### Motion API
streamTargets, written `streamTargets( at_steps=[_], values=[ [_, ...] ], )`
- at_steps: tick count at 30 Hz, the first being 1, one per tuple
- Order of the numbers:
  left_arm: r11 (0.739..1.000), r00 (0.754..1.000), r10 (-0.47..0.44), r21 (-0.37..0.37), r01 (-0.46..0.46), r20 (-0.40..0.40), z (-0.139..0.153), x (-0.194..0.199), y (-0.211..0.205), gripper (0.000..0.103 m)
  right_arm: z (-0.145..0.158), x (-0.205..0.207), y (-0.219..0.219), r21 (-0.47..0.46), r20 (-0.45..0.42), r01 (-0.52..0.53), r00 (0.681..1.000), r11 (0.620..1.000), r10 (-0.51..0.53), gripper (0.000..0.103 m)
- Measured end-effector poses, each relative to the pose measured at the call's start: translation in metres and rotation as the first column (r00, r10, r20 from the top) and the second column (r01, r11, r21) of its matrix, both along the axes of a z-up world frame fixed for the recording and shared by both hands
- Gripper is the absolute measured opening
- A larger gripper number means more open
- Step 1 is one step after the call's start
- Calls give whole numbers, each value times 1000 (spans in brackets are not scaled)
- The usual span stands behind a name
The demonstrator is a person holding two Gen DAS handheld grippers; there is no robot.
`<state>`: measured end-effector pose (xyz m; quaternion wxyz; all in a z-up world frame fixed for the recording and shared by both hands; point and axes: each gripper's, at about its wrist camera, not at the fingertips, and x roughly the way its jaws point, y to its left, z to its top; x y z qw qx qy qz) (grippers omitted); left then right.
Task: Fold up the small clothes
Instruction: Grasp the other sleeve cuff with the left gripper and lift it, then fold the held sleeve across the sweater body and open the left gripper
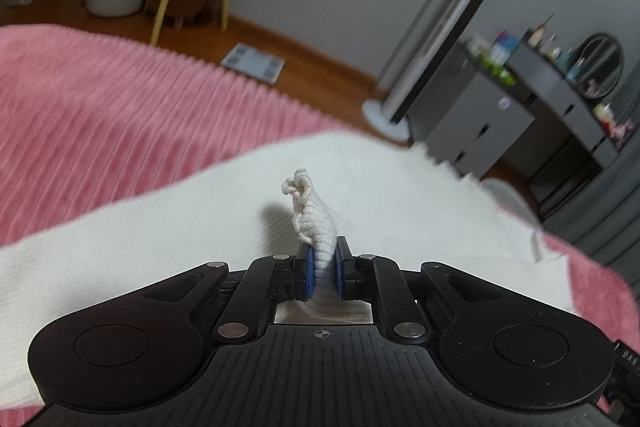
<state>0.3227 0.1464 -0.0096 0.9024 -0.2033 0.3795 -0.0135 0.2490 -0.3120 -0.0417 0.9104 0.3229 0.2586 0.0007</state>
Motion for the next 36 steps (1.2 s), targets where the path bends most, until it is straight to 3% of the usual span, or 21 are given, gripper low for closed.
streamTargets(
  at_steps=[3,8,11,12,14,15,16,18,22,27,30,32,36],
  values=[
    [996,1000,-20,85,20,-10,-12,0,-7,13,-3,4,13,-97,-44,-17,999,995,13,14],
    [989,1000,-3,147,8,-31,-18,-1,-13,24,-7,11,30,-254,-96,-66,994,965,43,11],
    [985,999,19,173,-12,-35,-12,-9,-10,48,-4,11,38,-340,-111,-95,992,935,61,10],
    [984,999,42,176,-35,-35,-8,-14,-6,64,0,10,41,-372,-120,-105,991,922,64,11],
    [987,998,69,144,-67,-8,1,-30,8,74,8,4,44,-429,-134,-105,990,897,51,11],
    [989,996,85,121,-85,0,4,-40,16,77,11,-4,42,-441,-126,-81,992,894,27,16],
    [989,994,108,99,-107,3,7,-51,25,78,13,-11,38,-460,-129,-38,991,887,-24,35],
    [988,989,146,49,-146,4,10,-74,40,81,14,-26,30,-472,-141,20,985,882,-97,55],
    [969,971,240,-49,-241,-20,3,-121,65,83,26,-46,31,-388,-95,-7,995,922,-32,54],
    [893,922,370,-228,-387,-117,-19,-172,93,82,35,-62,62,-394,-106,-124,990,911,89,54],
    [854,887,446,-241,-461,-116,-23,-188,109,71,37,-73,74,-389,-134,-162,984,907,118,54],
    [800,829,548,-218,-559,-111,-20,-200,121,70,38,-78,76,-366,-154,-171,981,915,122,54],
    [655,674,733,-171,-736,-92,-19,-220,152,73,39,-90,78,-339,-156,-163,981,927,115,54]
  ],
)
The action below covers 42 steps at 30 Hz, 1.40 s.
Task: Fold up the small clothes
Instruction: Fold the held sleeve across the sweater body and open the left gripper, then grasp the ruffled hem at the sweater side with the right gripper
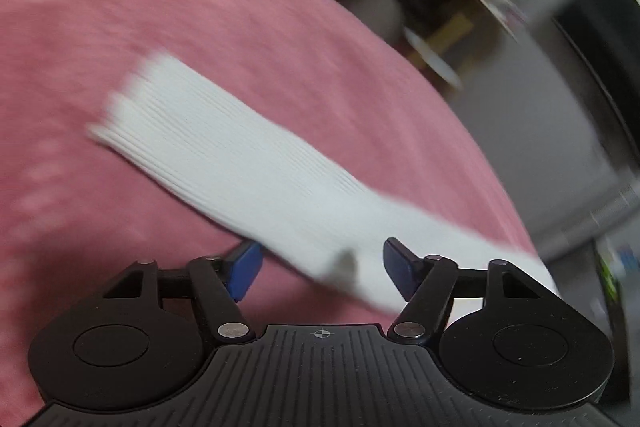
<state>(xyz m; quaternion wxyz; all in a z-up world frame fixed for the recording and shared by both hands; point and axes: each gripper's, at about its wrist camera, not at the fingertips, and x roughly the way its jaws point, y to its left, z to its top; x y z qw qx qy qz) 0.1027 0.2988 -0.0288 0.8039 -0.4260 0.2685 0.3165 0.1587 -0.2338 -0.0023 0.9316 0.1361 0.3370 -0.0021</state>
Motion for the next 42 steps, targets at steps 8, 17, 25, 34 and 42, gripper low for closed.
streamTargets(
  at_steps=[8,17,25,34,42],
  values=[
    [979,978,197,-67,-193,69,-4,-21,56,25,-11,4,-2,15,-31,-5,999,1000,6,54],
    [948,969,-220,259,186,109,84,31,-44,10,-13,6,-9,52,-22,13,1000,999,-12,54],
    [707,782,-622,414,573,-20,86,96,-225,10,-10,3,-12,62,-1,14,1000,998,-14,54],
    [553,635,-726,325,767,-264,3,130,-295,29,-19,6,-15,91,-5,-7,1000,996,8,54],
    [681,769,-623,387,622,-141,39,57,-257,90,-18,8,-12,106,-2,-39,999,994,39,54]
  ],
)
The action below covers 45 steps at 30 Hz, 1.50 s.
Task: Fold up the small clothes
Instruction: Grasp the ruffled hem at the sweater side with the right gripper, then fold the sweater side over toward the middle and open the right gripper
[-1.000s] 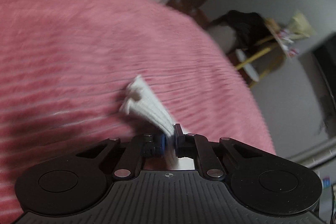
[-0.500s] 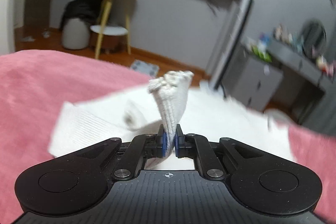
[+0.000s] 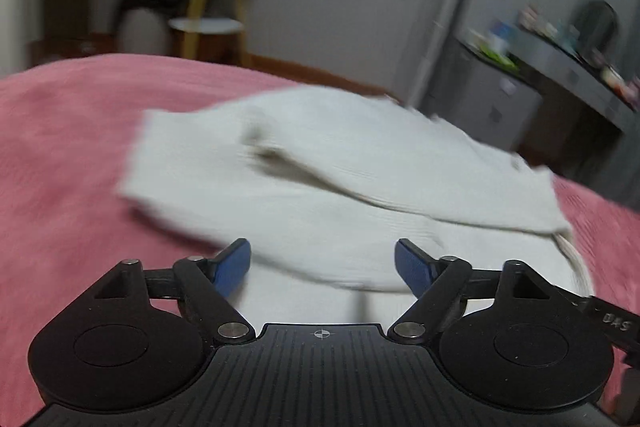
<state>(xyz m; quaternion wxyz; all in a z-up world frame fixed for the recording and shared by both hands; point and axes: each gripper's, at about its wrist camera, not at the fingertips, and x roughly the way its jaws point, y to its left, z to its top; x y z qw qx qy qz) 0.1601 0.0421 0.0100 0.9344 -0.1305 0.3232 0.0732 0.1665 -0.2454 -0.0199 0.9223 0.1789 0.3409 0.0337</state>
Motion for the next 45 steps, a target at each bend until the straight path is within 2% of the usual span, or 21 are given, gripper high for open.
streamTargets(
  at_steps=[2,5,7,9,11,14,17,18,19,21,23,26,28,31,33,35,38,41,43,45],
  values=[
    [998,998,62,29,-61,-31,-5,1,18,92,2,0,5,49,-8,-37,999,998,38,54],
    [998,997,47,-37,-49,-69,-18,7,33,92,6,6,18,174,-15,-119,992,977,124,54],
    [997,992,61,-49,-66,-112,-26,16,39,92,6,16,30,257,-31,-162,984,953,176,54],
    [997,993,47,-48,-53,-113,-29,16,43,92,4,31,46,307,-74,-202,969,930,235,54],
    [1000,994,17,-16,-19,-107,-29,14,42,92,-2,45,59,316,-106,-208,962,926,252,54],
    [999,992,24,28,-21,-126,-34,17,45,92,-7,64,73,310,-130,-212,956,927,262,54],
    [999,991,30,-14,-32,-131,-34,16,54,92,-9,78,84,292,-140,-226,951,929,276,50],
    [999,991,34,-25,-38,-129,-34,16,56,92,-10,80,86,291,-144,-229,949,929,279,43],
    [999,991,37,-30,-41,-129,-34,15,57,92,-11,82,88,282,-145,-231,949,931,279,29],
    [998,991,36,-37,-42,-130,-34,15,58,92,-12,85,90,269,-148,-240,947,933,286,11],
    [998,990,35,-38,-41,-135,-33,14,58,92,-11,85,89,272,-139,-241,948,932,286,11],
    [998,990,36,-51,-44,-137,-32,13,60,92,-11,86,93,270,-147,-244,946,932,290,17],
    [997,989,41,-57,-50,-139,-31,12,62,92,-8,86,101,241,-136,-271,941,932,309,16],
    [995,989,44,-88,-56,-138,-27,10,66,92,11,81,119,142,-80,-343,931,928,357,6],
    [992,990,50,-111,-64,-128,-24,8,69,92,34,75,131,105,0,-407,912,907,409,6],
    [992,993,55,-105,-66,-107,-20,5,70,92,64,67,147,27,97,-459,885,888,454,6],
    [992,995,48,-110,-58,-91,-17,4,71,92,109,56,159,-74,246,-478,842,875,480,6],
    [990,994,48,-129,-60,-98,-18,4,73,92,139,53,151,-191,357,-382,831,904,426,6],
    [990,993,47,-128,-62,-112,-21,5,73,92,146,57,139,-288,397,-258,844,922,360,6],
    [990,991,41,-127,-57,-131,-25,8,72,92,141,65,125,-356,388,-164,870,920,305,6]
  ],
)
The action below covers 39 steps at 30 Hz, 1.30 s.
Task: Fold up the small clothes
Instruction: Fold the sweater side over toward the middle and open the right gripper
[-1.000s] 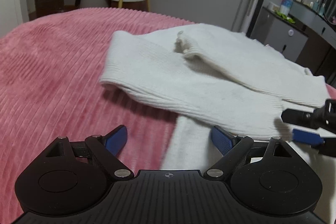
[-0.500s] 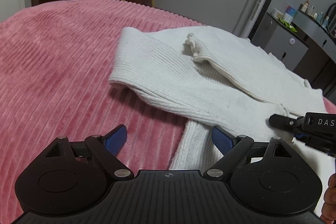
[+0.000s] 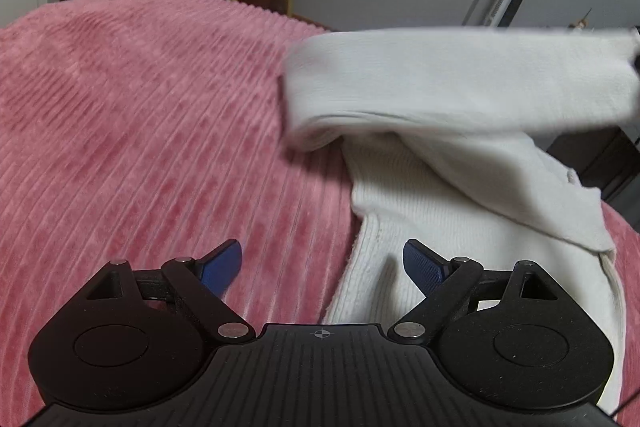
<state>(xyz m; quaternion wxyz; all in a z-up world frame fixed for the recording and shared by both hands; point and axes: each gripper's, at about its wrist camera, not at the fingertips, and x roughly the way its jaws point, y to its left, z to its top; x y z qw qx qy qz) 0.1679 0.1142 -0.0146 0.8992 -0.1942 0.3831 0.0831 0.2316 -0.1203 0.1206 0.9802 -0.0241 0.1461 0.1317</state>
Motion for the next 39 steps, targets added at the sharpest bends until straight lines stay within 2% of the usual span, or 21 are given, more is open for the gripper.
streamTargets(
  at_steps=[3,6,9,10,11,14,16,18,19,23,26,27,29,30,33,39],
  values=[
    [1000,1000,-13,19,14,-14,-3,2,-4,91,-27,19,-28,-40,-75,107,991,994,-109,6],
    [999,1000,-22,46,23,-20,-5,3,-8,91,-63,38,-58,-1,-217,168,962,986,-165,7],
    [998,999,-26,60,27,-18,-5,4,-11,91,-95,54,-80,63,-350,203,922,977,-169,8],
    [998,1000,-27,59,28,-15,-5,3,-11,91,-104,58,-86,97,-385,216,908,972,-164,13],
    [998,1000,-26,57,27,-13,-5,3,-12,91,-112,61,-92,122,-418,233,894,965,-163,14],
    [998,1000,-26,60,27,-11,-6,4,-12,91,-129,70,-103,193,-482,250,866,949,-130,15],
    [997,999,-30,69,30,-12,-7,4,-14,92,-135,71,-109,228,-499,248,860,942,-106,17],
    [997,999,-32,72,33,-12,-7,5,-15,93,-138,68,-112,259,-499,241,863,935,-84,14],
    [997,999,-32,72,33,-12,-7,5,-15,93,-140,67,-114,260,-495,233,866,937,-77,9],
    [998,1000,-28,60,28,-9,-7,5,-13,93,-132,63,-100,182,-441,206,891,961,-107,6],
    [999,1000,-25,46,25,-4,-6,4,-11,93,-107,52,-90,80,-340,214,924,974,-176,5],
    [999,1000,-23,43,23,-2,-6,4,-11,93,-99,49,-85,9,-281,230,935,973,-218,5],
    [999,1000,-23,41,23,-1,-6,4,-10,93,-87,45,-81,-124,-165,279,941,952,-297,5],
    [999,1000,-24,41,23,0,-6,4,-11,93,-83,45,-84,-153,-131,305,937,940,-325,5],
    [998,1000,-31,50,31,0,-6,4,-12,93,-83,52,-96,-160,-158,338,919,928,-362,5],
    [998,999,-35,56,35,0,-6,4,-13,93,-104,58,-102,-209,-201,353,897,912,-393,5]
  ],
)
